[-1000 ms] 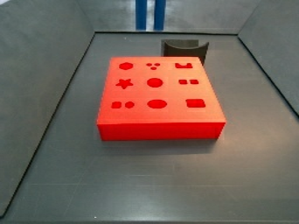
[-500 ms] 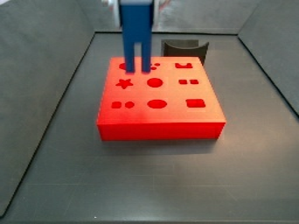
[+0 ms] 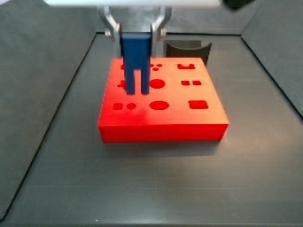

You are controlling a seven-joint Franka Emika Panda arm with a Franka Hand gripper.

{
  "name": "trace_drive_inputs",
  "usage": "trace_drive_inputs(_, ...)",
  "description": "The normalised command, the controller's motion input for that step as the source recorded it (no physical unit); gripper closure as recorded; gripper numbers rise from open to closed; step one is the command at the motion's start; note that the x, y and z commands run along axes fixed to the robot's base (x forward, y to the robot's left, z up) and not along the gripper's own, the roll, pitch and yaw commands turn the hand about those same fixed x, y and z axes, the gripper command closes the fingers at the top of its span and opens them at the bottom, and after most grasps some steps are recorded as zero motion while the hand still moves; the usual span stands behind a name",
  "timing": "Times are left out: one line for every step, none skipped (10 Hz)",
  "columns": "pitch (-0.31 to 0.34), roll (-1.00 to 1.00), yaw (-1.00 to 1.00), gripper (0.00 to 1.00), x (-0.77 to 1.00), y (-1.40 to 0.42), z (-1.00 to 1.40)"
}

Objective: Insert the square-circle object.

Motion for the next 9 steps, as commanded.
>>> trace_drive_inputs(-0.086, -0.15, 0.16, 1.0, -0.25, 0.2, -0.28)
trace_drive_inputs(-0.087, -0.11, 0.22, 1.0, -0.24, 0.05, -0.19)
trace_drive_inputs(-0.083, -0.07, 0.12, 1.0, -0.23, 0.04, -0.14)
trace_drive_inputs(-0.074, -0.03, 0.07, 1.0, -0.25, 0.0, -0.09)
trace_drive_inputs(-0.059, 0.0, 0.09, 1.0, -0.17, 0.0, -0.11)
trace_drive_inputs(-0.046, 0.0, 0.08, 1.0, -0.07, 0.0, -0.17)
trace_drive_inputs(-0.077, 0.0, 0.08, 1.0, -0.06, 0.0, -0.22)
trace_drive_inputs(-0.099, -0.03, 0.08, 1.0, -0.04, 0.0, -0.21)
trace_drive_inputs(-0.11, -0.05, 0.08, 1.0, -0.03, -0.04, -0.19)
